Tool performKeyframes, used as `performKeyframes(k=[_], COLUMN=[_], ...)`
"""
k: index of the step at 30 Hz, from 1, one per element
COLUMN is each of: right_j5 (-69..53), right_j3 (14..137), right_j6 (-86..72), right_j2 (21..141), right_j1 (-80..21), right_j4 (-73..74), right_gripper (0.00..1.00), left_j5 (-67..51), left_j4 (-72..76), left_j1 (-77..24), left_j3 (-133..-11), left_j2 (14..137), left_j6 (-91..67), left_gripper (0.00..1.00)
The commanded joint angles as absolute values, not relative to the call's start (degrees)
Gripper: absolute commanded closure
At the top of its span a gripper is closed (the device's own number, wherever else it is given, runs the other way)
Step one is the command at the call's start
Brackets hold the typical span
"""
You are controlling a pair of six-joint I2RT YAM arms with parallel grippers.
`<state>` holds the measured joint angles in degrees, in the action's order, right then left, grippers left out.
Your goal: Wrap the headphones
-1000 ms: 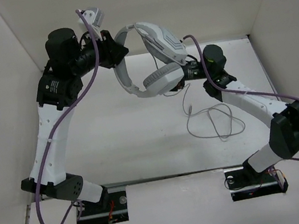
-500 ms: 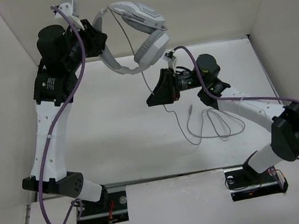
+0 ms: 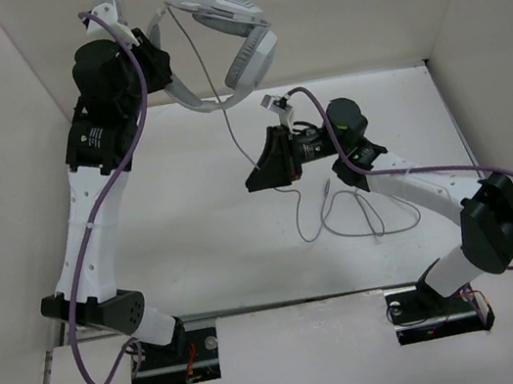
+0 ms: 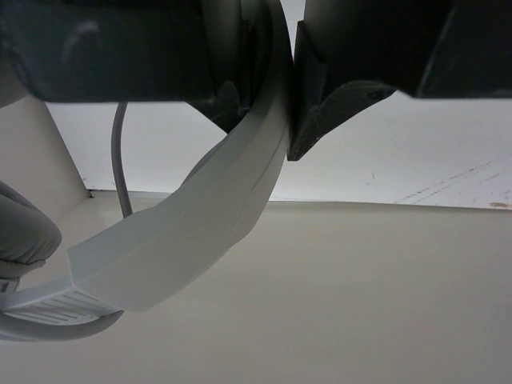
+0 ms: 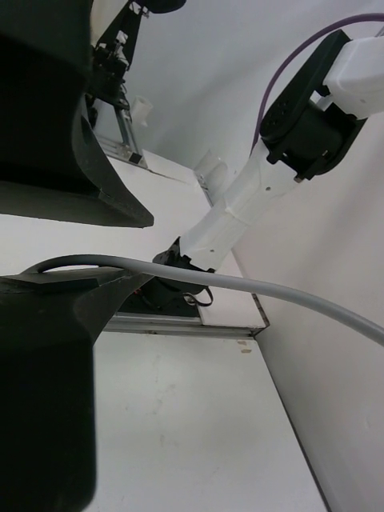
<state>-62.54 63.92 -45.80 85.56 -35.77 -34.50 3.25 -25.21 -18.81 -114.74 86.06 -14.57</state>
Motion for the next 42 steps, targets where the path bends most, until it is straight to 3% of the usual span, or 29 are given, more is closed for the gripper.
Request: performKeyframes(k=[1,12,16,23,29,35,42], right_j5=[-62.7,-63.8,-61.5,-44.1,-24.3,-4.5,14.1], right_j3=[66.4,69.6,74.3,87.3,98.3,98.8,90.9], right_j6=[-44.3,-42.3,-33.1,0.8,21.4,39.4,56.7], right_j2=[86.4,85.3,83.3,81.4,81.6,80.9,82.8], right_j1=[-37.0,-38.4,-37.1,-36.2,-37.1,-40.7,-44.2], right_j4=[-35.2,-31.7,-18.8,16.8,29.7,28.1,6.8], right_gripper=[0.68,0.75,0.84,0.88,0.89,0.9,0.93], left_j5=[6.2,19.0,26.0,27.0,24.2,19.1,13.5], left_j4=[-16.6,-11.8,-8.0,-6.3,-7.9,-11.5,-15.9], left_j1=[-19.0,-20.7,-22.4,-23.9,-27.5,-30.4,-33.9], left_j3=[-115.2,-107.9,-100.9,-91.9,-86.6,-84.6,-87.2], left_j2=[84.7,83.6,83.0,82.4,80.7,79.4,79.7], left_j6=[-19.3,-9.9,-2.9,3.6,9.2,11.2,13.3], left_gripper=[1.0,1.0,1.0,1.0,1.0,1.0,1.0])
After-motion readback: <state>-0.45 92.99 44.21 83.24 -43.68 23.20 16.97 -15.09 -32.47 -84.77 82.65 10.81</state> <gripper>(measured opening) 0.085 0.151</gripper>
